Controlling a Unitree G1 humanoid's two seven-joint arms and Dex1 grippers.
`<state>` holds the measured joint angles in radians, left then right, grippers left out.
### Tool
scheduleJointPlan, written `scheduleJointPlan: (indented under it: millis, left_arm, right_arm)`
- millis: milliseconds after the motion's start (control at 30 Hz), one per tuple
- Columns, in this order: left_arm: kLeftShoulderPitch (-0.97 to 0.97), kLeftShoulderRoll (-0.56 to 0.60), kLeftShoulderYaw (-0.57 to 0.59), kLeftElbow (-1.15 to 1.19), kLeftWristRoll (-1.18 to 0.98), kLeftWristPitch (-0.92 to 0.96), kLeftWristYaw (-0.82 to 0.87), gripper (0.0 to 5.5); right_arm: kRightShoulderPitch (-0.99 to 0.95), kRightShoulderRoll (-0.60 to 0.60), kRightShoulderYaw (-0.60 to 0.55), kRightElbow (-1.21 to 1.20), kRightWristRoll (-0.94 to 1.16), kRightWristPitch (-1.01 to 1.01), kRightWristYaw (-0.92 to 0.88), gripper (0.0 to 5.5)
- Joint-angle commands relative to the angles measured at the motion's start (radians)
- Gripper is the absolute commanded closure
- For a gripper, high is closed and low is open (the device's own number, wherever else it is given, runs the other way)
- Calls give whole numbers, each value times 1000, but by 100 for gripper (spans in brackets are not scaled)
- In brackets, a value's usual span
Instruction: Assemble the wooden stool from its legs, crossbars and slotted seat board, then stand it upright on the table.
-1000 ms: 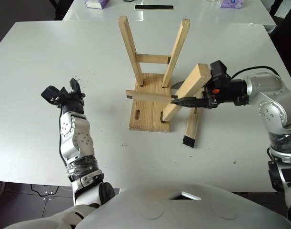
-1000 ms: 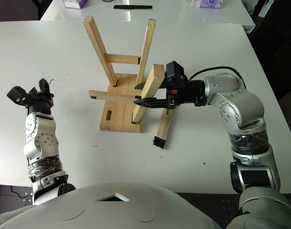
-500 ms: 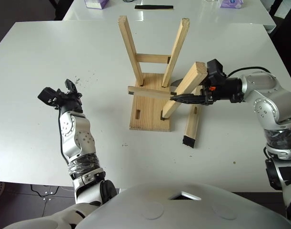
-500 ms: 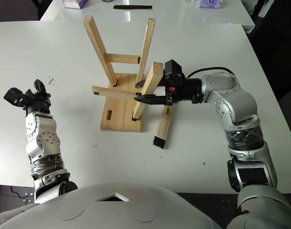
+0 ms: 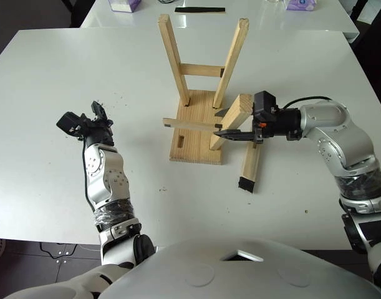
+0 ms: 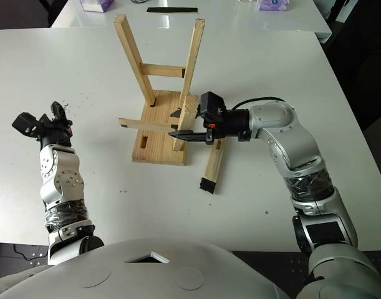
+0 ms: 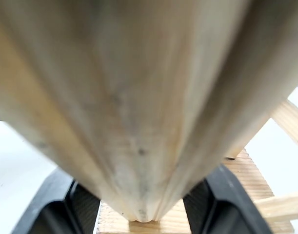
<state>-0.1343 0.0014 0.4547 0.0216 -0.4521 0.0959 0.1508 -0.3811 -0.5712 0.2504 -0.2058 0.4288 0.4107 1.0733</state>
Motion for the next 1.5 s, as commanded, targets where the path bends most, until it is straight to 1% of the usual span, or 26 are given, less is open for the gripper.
scheduleJointPlan:
  millis: [33, 133, 233, 300, 367, 433, 500, 567, 600, 667, 733, 800, 900, 967, 1067, 1200, 1300, 1400, 1500]
  left_arm:
    - [-9, 25, 3, 17, 11, 3, -4, 266]
    - [-15, 49, 15, 24, 9, 10, -5, 266]
    - [-14, 85, 30, 21, 9, 26, -4, 266]
    - [-2, 109, 44, 10, 9, 39, 0, 266]
    - [27, 132, 67, -17, 8, 54, 9, 266]
    - [58, 141, 93, -41, 16, 62, 35, 266]
    - [75, 130, 110, -62, 25, 70, 76, 266]
    - [88, 89, 116, -125, 18, 99, 145, 266]
    - [91, 70, 101, -163, 25, 122, 174, 266]
    - [124, 34, 47, -256, 83, 144, 220, 266]
    - [175, -8, 19, -370, 141, 153, 277, 266]
    - [241, -72, 31, -489, 176, 149, 342, 266]
    - [299, -144, 116, -574, 166, 136, 433, 266]
    - [335, -179, 160, -612, 156, 116, 476, 266]
    - [362, -212, 156, -667, 162, 112, 517, 266]
    - [375, -225, 129, -740, 153, 126, 557, 266]
    - [380, -223, 113, -776, 152, 136, 578, 266]
    - [347, -195, 79, -776, 164, 151, 584, 266]
    - [342, -192, 72, -755, 158, 143, 588, 266]
  right_arm:
    - [17, 24, 17, 77, -48, 2, -36, 301]
    - [23, 37, -54, 21, 12, 26, -61, 250]
    - [102, -10, -122, -102, 34, 79, -106, 200]
    - [202, -72, -148, -183, 1, 98, -134, 185]
    - [318, -155, -156, -251, -50, 93, -134, 185]
    - [422, -236, -190, -259, -99, 54, -118, 185]
    - [473, -263, -238, -253, -108, 51, -130, 185]
    - [477, -254, -273, -271, -74, 101, -156, 185]
    - [467, -230, -273, -294, -58, 135, -190, 185]
    - [419, -159, -245, -314, -56, 230, -293, 185]
    - [365, -91, -230, -316, -61, 360, -406, 185]
    - [346, -77, -221, -328, -67, 450, -457, 185]
    - [380, -66, -254, -400, -69, 620, -555, 185]
    - [386, -61, -266, -440, -44, 722, -577, 185]
    - [341, 3, -292, -463, 9, 903, -608, 185]
    - [241, 59, -284, -421, 47, 1087, -623, 185]
    - [195, 66, -231, -394, 38, 1145, -649, 185]
    - [221, 79, -213, -394, 9, 1148, -696, 185]
    - [230, 78, -197, -386, -3, 1122, -720, 185]
